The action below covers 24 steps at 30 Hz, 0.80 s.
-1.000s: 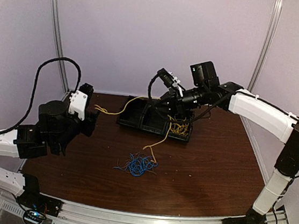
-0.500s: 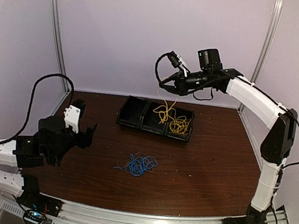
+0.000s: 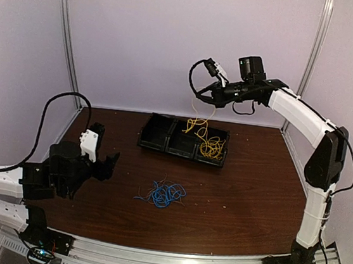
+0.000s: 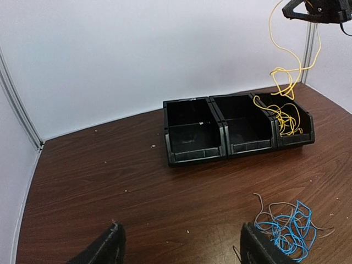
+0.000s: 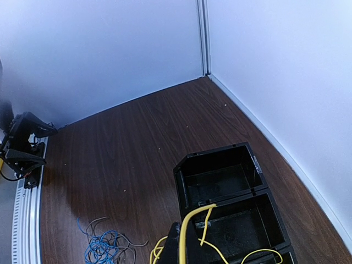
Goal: Untangle the cables
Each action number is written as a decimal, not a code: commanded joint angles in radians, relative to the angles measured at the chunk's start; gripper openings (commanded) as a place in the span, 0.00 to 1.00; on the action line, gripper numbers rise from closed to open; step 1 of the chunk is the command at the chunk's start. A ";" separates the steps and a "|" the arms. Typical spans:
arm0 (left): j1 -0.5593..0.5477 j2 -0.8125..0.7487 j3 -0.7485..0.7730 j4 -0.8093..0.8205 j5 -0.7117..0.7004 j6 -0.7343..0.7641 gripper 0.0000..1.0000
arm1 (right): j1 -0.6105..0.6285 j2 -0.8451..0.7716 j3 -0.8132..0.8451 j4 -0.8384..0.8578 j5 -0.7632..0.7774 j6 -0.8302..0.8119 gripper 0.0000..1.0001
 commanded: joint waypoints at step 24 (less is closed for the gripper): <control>0.005 0.047 0.012 0.061 0.025 -0.011 0.73 | -0.167 0.134 -0.015 0.029 0.019 -0.006 0.00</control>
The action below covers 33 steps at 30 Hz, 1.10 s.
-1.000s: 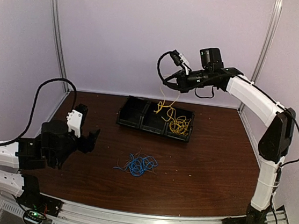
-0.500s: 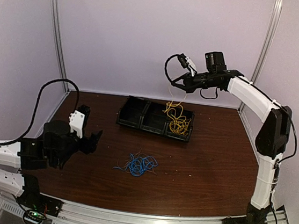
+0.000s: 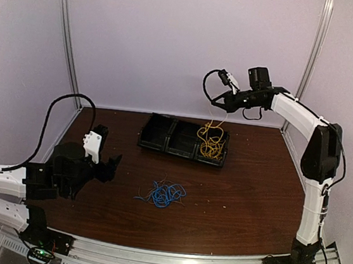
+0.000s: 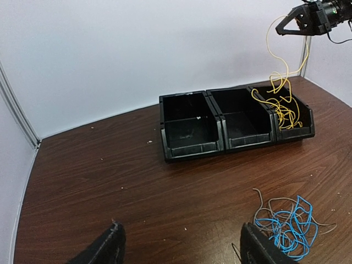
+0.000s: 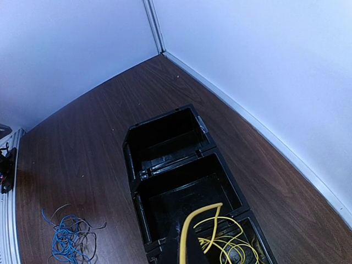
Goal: Untangle the cables
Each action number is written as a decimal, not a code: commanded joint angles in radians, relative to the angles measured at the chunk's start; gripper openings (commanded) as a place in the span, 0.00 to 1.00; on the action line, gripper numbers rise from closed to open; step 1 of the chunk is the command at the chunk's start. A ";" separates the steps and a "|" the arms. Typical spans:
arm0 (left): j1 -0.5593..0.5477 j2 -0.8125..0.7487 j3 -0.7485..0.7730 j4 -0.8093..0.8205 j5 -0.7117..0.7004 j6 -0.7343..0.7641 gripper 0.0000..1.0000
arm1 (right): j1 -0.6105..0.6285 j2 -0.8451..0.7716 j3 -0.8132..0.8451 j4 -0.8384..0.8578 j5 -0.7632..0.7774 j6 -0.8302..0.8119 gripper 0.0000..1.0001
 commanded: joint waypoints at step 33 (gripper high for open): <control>0.004 0.098 0.017 0.088 0.019 -0.017 0.73 | 0.075 0.246 -0.049 -0.178 0.424 -0.247 0.00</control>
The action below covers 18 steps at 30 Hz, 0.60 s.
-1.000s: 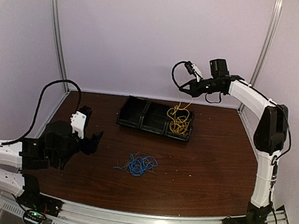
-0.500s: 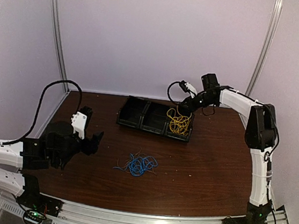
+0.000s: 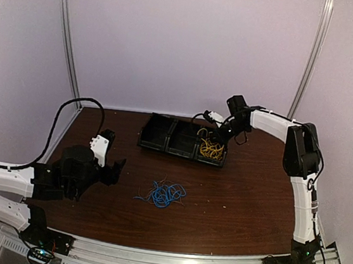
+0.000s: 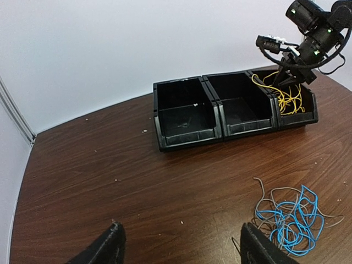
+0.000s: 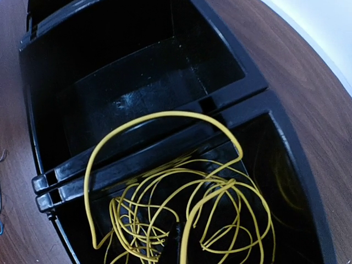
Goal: Untangle the cables
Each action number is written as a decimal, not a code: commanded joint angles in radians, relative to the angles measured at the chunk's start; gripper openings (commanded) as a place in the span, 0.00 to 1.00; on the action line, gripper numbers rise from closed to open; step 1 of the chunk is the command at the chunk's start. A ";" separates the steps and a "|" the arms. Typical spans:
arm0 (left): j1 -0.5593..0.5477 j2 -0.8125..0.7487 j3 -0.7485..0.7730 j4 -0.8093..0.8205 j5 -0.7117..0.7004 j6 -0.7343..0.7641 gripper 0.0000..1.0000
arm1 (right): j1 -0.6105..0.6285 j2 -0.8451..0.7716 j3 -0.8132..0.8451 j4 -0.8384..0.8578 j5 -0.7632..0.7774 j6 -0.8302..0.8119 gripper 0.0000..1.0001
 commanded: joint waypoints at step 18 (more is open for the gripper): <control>0.005 -0.014 -0.004 0.067 0.004 -0.023 0.73 | 0.089 0.023 0.036 -0.117 0.263 -0.031 0.05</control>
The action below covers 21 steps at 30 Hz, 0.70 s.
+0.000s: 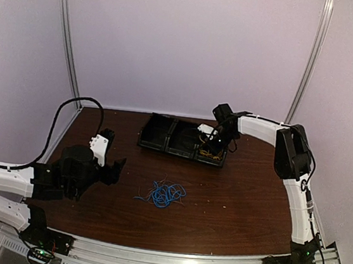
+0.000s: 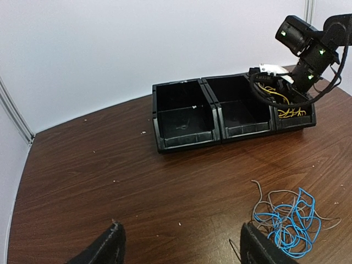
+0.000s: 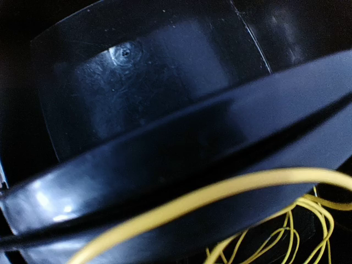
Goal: Untangle the cables
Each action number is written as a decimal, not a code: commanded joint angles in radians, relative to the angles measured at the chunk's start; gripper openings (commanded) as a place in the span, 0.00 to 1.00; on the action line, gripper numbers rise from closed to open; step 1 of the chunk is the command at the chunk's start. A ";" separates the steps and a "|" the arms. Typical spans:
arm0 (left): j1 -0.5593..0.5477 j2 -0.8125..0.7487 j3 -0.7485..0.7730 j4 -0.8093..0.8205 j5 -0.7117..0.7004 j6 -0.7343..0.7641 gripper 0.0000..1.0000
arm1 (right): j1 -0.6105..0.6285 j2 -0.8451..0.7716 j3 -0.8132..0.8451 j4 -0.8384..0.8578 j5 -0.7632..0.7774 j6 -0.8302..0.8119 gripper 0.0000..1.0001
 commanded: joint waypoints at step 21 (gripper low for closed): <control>0.004 0.011 0.002 0.080 0.005 0.003 0.73 | 0.030 -0.238 0.031 -0.227 0.128 -0.010 0.39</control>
